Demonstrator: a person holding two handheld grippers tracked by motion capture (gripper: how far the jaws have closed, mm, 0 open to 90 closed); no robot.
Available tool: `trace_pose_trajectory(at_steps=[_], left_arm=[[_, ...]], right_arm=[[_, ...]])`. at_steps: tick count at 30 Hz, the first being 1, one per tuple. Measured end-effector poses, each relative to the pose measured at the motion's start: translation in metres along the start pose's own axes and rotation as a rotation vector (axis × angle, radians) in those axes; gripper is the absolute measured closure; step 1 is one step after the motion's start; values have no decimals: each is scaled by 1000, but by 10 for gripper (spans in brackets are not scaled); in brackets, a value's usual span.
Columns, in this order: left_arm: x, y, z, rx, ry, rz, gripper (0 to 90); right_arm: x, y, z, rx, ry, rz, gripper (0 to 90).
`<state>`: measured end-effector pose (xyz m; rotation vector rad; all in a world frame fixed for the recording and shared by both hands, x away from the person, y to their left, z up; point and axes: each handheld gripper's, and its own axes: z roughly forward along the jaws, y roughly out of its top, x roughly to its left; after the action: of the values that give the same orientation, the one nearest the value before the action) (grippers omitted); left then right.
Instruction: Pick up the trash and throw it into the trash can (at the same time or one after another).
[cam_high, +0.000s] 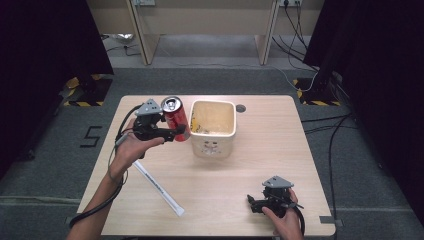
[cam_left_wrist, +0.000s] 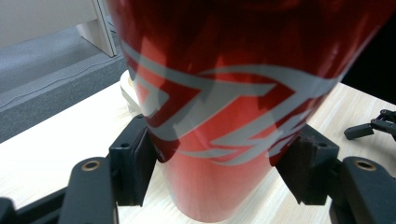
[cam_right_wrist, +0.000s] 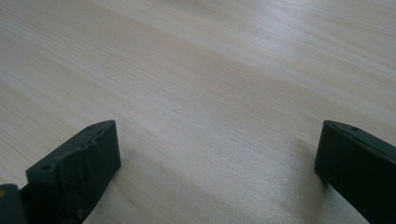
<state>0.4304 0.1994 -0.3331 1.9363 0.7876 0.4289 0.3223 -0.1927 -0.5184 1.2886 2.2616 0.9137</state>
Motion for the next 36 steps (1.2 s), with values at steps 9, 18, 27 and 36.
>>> trace_pose_trajectory(at_steps=[9, 18, 27, 36], left_arm=[[-2, 12, 7, 3, -4, 9, 340], [-2, 23, 18, 5, -4, 12, 339], [-2, 31, 34, 7, -9, 2, 339], [-3, 37, 53, 14, -15, -5, 339]], right_arm=[[0, 0, 0, -1, 0, -1, 4], [0, 0, 0, -2, 1, 0, 4], [0, 0, 0, 0, 0, 0, 4], [0, 0, 0, 0, -1, -4, 4]])
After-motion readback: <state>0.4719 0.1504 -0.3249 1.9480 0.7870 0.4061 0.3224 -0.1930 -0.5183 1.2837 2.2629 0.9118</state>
